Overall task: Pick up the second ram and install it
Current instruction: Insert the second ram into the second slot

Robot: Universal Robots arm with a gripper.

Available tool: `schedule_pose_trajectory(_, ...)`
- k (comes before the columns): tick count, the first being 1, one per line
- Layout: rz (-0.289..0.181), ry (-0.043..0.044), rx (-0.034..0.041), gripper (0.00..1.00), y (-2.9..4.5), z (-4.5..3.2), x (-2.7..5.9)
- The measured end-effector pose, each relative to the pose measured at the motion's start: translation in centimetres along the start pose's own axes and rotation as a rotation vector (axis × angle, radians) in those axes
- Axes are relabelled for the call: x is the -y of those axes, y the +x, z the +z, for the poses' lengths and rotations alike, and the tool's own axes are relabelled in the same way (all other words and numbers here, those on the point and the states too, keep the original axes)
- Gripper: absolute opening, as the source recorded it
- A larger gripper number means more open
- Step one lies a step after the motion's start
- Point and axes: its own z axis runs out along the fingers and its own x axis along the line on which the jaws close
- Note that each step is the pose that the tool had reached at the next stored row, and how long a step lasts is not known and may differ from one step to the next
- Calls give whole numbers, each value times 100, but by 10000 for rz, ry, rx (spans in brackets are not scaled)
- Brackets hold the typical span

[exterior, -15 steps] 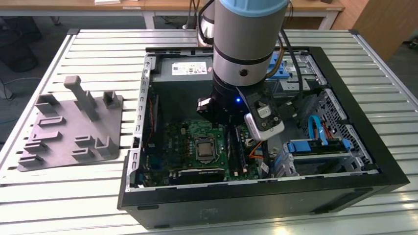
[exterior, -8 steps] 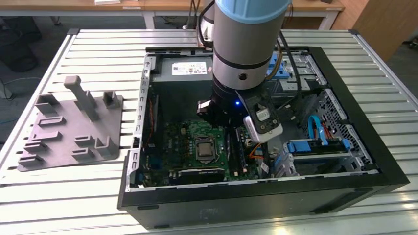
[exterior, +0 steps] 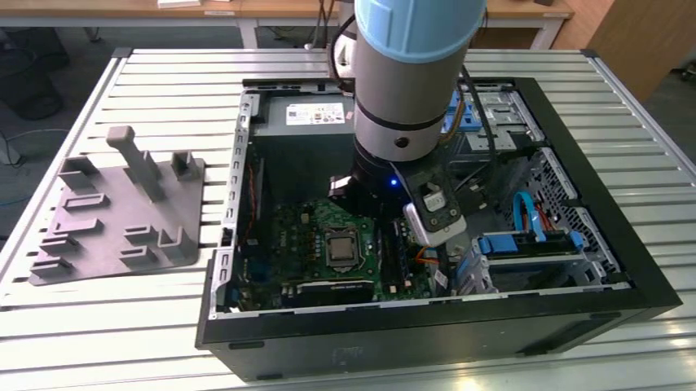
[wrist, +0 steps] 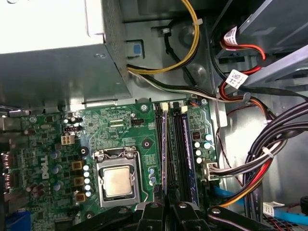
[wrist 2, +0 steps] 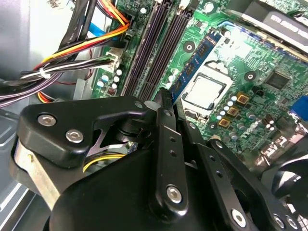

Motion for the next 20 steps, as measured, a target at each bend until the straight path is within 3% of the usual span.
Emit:
schedule_pose_trajectory(2, -48, 0, -4, 14, -2, 17, 1)
schedule_pose_trajectory(8, -996, -25, -83, 14, -1, 41, 3)
schedule_pose_trajectory(20, -986, -26, -82, 14, -1, 92, 7)
